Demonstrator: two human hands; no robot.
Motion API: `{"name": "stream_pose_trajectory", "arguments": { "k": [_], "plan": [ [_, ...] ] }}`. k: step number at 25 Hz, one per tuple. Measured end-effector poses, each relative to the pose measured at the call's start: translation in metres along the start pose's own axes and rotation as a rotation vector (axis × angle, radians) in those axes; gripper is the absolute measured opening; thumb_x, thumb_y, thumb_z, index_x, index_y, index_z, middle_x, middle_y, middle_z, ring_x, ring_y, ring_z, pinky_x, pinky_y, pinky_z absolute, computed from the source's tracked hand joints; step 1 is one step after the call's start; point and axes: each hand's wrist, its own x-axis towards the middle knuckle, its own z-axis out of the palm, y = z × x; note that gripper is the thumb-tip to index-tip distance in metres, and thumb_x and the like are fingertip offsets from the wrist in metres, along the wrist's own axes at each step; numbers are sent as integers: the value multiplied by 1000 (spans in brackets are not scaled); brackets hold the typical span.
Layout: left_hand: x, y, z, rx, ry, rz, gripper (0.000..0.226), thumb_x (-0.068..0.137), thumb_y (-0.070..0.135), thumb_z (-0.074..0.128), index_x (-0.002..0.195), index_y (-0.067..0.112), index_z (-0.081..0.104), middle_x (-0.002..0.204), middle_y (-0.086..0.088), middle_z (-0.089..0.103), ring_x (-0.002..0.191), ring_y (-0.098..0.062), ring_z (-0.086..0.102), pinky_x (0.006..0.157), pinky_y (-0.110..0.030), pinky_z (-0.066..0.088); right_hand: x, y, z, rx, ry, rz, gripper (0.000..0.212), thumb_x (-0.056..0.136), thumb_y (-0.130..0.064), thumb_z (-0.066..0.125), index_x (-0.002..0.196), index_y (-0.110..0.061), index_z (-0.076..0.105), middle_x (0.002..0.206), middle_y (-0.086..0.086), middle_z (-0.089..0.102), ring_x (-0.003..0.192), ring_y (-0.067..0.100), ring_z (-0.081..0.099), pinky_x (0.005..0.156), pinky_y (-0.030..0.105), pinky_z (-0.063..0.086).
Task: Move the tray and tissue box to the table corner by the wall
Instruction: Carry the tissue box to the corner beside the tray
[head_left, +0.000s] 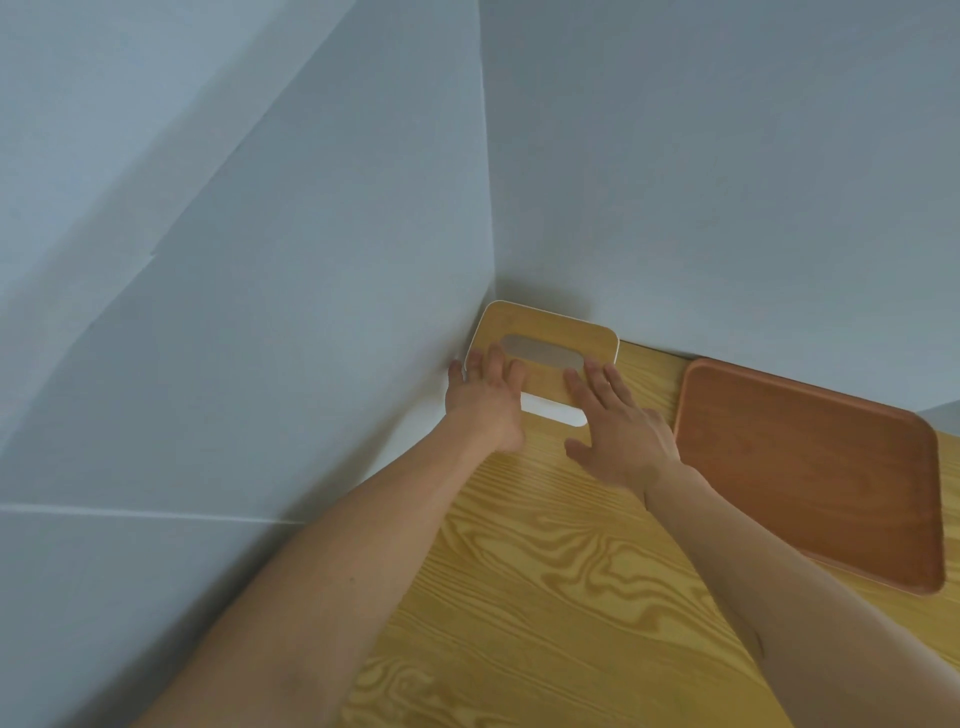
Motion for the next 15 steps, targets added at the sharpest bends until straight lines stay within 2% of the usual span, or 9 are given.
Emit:
{"name": "stream_pose_trajectory", "arguments": {
  "k": [8, 12, 15],
  "plan": [
    [18, 0, -18, 8, -46, -14, 93, 82, 27, 67, 153, 15, 10, 165, -15, -5, 152, -39, -2, 119, -45, 21, 18, 2, -12, 30, -38, 13, 80, 98, -43, 47, 158, -33, -4, 169, -9, -13, 153, 12, -12, 104, 48, 47],
    [25, 0, -25, -3, -96, -33, 100, 82, 31, 70, 155, 17, 3, 166, -11, -12, 153, -37, -7, 110, -49, 35, 27, 3, -19, 36, -55, 17, 78, 99, -43, 46, 159, -33, -3, 169, -9, -13, 153, 12, -11, 106, 49, 46],
    [29, -1, -29, -14, -117, -34, 100, 81, 29, 70, 154, 17, 3, 165, -9, -15, 153, -34, -9, 106, -50, 40, 29, 2, -22, 32, -60, 24, 77, 99, -43, 45, 158, -34, -4, 169, -10, -13, 153, 11, -11, 105, 49, 46]
  ]
}}
